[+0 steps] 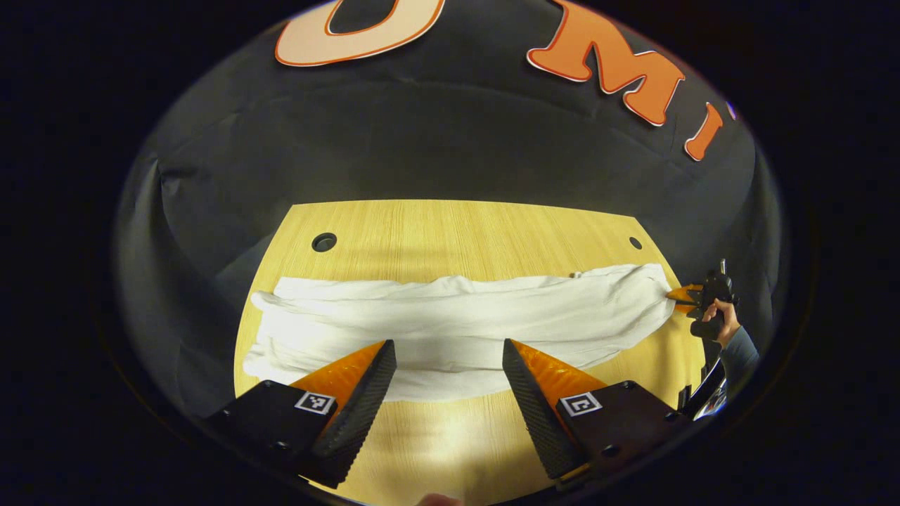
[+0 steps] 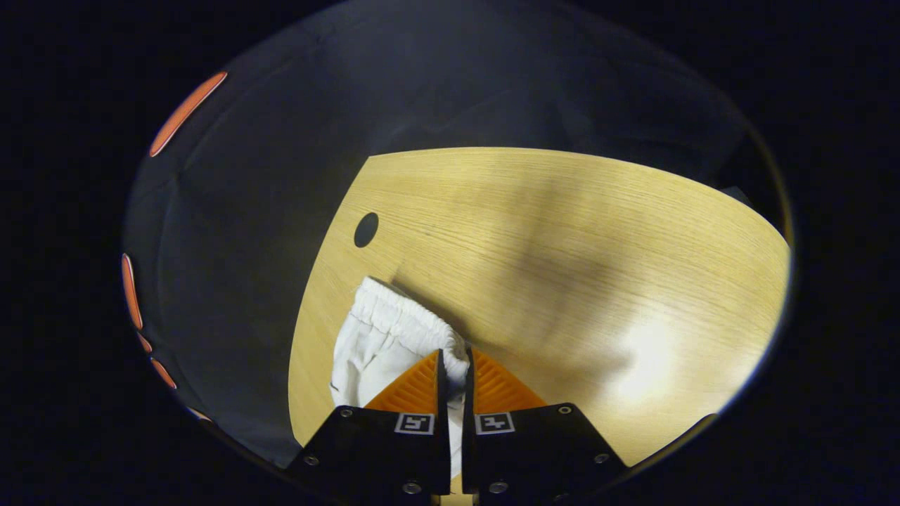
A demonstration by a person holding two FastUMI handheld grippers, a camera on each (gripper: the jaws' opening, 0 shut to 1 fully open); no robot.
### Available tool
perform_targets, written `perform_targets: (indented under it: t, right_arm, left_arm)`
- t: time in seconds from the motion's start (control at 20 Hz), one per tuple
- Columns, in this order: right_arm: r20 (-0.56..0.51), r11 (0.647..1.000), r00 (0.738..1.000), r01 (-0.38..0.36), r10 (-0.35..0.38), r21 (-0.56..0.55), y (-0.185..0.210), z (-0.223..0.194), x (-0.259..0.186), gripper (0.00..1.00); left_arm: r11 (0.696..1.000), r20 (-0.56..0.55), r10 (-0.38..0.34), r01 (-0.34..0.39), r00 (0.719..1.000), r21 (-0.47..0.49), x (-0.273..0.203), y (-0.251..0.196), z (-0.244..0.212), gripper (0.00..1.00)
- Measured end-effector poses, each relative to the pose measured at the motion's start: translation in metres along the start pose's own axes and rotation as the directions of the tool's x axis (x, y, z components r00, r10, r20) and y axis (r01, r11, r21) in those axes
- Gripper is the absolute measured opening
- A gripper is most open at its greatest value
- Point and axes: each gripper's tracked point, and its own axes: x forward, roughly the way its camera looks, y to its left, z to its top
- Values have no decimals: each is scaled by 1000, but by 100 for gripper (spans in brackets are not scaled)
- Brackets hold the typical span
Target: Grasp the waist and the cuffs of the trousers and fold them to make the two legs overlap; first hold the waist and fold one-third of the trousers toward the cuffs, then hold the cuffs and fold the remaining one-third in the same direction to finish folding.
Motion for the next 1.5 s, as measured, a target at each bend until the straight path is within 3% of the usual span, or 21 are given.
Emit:
perform_targets:
  t: [0.15,0.7,1.15,1.5]
  right_arm:
    - [30,999,999,-38,38,5,14,1,-14,7]
    - [137,989,989,-39,59,-146,63,-38,-80,6]
    - [195,956,975,-47,107,-289,106,-60,-110,7]
    - [200,899,962,-82,184,-431,138,-79,-141,6]
  left_arm:
    - [999,-7,-33,33,999,-4,2,1,-5,100]
    - [993,5,-102,102,995,52,-13,22,-27,100]
    - [991,-3,-132,132,991,-35,-18,55,-47,100]
    - [983,-3,-127,126,992,-134,-23,88,-64,100]
